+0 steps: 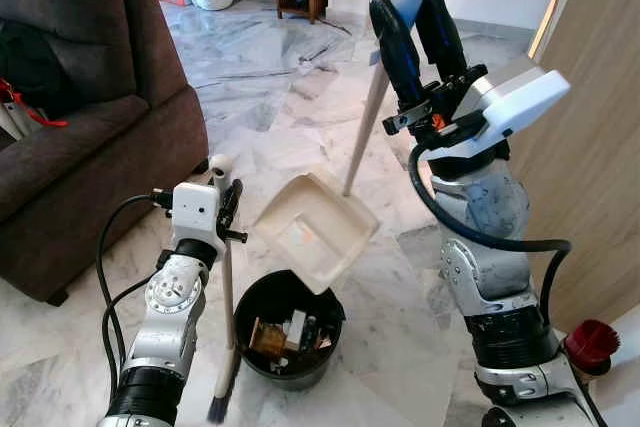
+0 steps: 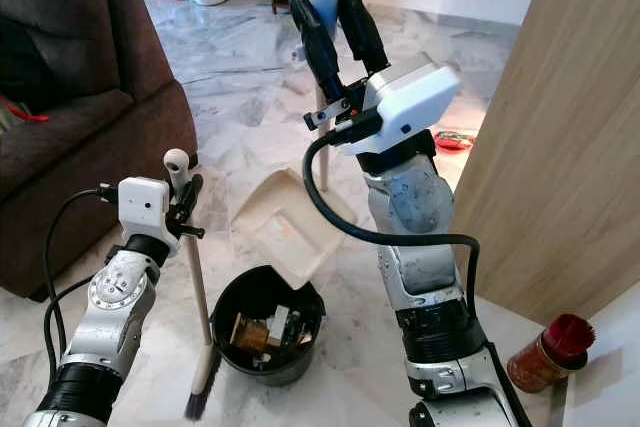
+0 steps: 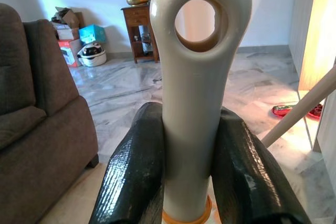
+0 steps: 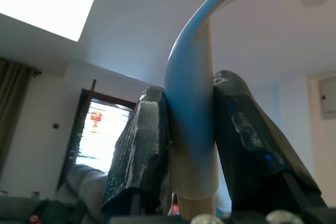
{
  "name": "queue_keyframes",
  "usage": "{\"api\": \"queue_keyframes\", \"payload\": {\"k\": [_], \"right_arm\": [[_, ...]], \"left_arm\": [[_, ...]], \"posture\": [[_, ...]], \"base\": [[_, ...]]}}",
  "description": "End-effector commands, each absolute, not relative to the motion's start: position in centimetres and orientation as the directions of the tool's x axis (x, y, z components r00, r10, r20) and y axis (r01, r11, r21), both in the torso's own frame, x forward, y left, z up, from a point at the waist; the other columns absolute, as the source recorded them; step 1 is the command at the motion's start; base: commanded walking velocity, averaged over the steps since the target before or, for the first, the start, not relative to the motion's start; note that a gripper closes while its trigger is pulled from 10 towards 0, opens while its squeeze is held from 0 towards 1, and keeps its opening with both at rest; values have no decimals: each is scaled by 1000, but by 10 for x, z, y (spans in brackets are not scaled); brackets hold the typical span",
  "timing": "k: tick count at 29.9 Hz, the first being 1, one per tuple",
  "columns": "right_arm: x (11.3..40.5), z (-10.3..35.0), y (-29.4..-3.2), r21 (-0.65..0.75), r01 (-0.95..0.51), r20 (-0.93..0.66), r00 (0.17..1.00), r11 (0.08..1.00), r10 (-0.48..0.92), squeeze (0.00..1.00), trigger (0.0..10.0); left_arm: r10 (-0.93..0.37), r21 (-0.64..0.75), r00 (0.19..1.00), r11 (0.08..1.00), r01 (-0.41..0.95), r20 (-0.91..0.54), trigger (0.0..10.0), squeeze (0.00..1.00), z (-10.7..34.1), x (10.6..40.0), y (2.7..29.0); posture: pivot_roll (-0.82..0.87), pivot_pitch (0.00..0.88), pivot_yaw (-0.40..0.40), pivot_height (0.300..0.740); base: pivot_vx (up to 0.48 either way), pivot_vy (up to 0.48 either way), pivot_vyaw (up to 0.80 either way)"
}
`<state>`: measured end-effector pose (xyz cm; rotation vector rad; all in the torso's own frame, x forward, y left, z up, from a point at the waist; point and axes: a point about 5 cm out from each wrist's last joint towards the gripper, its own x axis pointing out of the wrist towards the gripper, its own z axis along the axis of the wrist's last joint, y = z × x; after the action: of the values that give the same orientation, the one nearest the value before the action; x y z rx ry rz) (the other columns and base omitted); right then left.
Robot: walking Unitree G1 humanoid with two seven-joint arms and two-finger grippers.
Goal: Sweep floor
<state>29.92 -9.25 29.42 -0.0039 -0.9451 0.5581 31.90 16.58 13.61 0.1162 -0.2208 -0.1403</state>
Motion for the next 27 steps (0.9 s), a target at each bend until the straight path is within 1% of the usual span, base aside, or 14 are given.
{"api": "queue_keyframes", "payload": {"k": [1, 3, 10, 16, 23, 25, 27], "right_arm": [[290, 312, -92, -242, -480, 812, 375, 843, 447, 0, 10000], [288, 312, -92, -234, -524, 807, 364, 819, 464, 0, 10000], [286, 313, -90, -273, -540, 796, 338, 796, 502, 0, 10000], [283, 313, -87, -316, -586, 769, 302, 746, 563, 0, 10000], [283, 316, -92, -341, -564, 769, 292, 752, 569, 0, 10000], [281, 318, -95, -356, -519, 781, 291, 777, 552, 0, 10000], [281, 319, -96, -368, -511, 781, 284, 777, 557, 0, 10000]], "left_arm": [[-159, 123, 951, 984, 130, 264, 10000, 0, 149, 321, 164], [-158, 123, 951, 984, 130, 264, 10000, 0, 149, 321, 165], [-159, 123, 951, 984, 130, 265, 10000, 0, 150, 321, 165], [-160, 123, 951, 984, 131, 266, 10000, 0, 150, 321, 165], [-161, 124, 951, 984, 132, 266, 10000, 0, 150, 321, 165], [-161, 124, 950, 983, 132, 266, 10000, 0, 150, 321, 165], [-162, 125, 950, 983, 132, 266, 10000, 0, 150, 321, 165]], "posture": [[91, 51, 69, 740], [92, 50, 69, 740], [93, 49, 69, 740], [97, 50, 69, 740], [99, 51, 71, 740], [100, 51, 72, 740], [101, 51, 73, 740]], "base": [[0, 0, 0], [0, 0, 0], [0, 0, 0], [0, 0, 0], [0, 0, 0], [0, 0, 0], [0, 0, 0]]}}
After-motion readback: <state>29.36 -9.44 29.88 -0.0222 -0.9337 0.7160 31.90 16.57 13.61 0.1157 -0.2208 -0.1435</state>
